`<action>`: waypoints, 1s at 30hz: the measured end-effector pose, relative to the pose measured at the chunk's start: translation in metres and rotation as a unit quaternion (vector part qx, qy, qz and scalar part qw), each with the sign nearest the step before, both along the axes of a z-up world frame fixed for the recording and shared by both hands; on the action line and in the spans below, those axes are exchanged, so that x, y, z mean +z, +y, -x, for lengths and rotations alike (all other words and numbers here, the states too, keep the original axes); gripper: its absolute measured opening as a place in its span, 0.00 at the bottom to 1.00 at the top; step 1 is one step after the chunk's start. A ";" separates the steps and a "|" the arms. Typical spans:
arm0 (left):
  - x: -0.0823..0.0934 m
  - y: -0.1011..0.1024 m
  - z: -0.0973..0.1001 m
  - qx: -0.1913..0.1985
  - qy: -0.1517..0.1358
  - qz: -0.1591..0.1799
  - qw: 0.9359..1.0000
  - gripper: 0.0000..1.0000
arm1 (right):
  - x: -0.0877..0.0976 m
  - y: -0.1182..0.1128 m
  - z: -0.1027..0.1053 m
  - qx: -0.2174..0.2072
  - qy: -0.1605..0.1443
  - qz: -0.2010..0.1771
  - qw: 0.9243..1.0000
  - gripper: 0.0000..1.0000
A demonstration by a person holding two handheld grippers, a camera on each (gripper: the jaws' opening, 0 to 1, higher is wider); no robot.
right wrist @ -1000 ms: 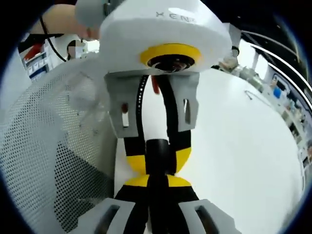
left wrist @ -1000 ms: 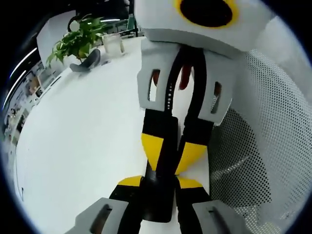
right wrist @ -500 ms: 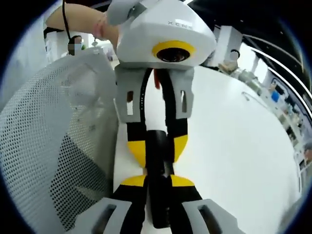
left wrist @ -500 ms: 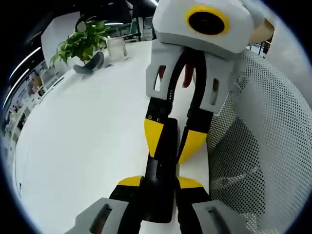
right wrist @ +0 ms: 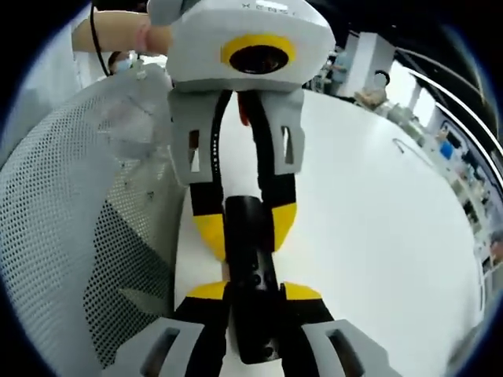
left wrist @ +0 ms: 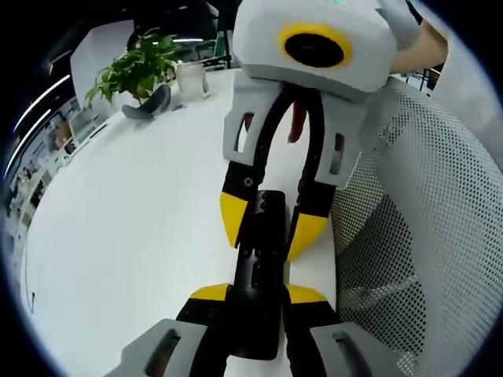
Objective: Press the specified remote control buttons in sequence, fully releasing each button before pressing the next.
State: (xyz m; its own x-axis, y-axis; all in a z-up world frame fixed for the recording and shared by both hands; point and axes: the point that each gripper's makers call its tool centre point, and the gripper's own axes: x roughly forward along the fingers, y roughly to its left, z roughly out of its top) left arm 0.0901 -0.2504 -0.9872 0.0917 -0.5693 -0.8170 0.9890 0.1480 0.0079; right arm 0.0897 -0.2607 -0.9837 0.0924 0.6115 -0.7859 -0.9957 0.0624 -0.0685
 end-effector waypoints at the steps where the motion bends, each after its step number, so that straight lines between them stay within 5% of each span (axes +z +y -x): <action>1: 0.000 0.000 0.000 0.000 0.000 -0.003 1.000 0.25 | 0.000 0.000 0.001 0.001 0.006 0.000 1.000 0.22; 9: 0.000 0.003 0.000 0.017 0.003 0.016 1.000 0.25 | -0.006 0.001 0.002 0.029 0.015 0.001 0.999 0.21; 21: 0.000 0.004 -0.001 0.069 0.003 0.036 0.997 0.27 | -0.006 0.002 0.005 -0.005 0.045 -0.017 0.999 0.21; 30: 0.037 0.023 -0.005 0.157 0.006 0.112 0.981 0.45 | -0.006 0.002 0.004 -0.008 0.049 -0.021 0.999 0.21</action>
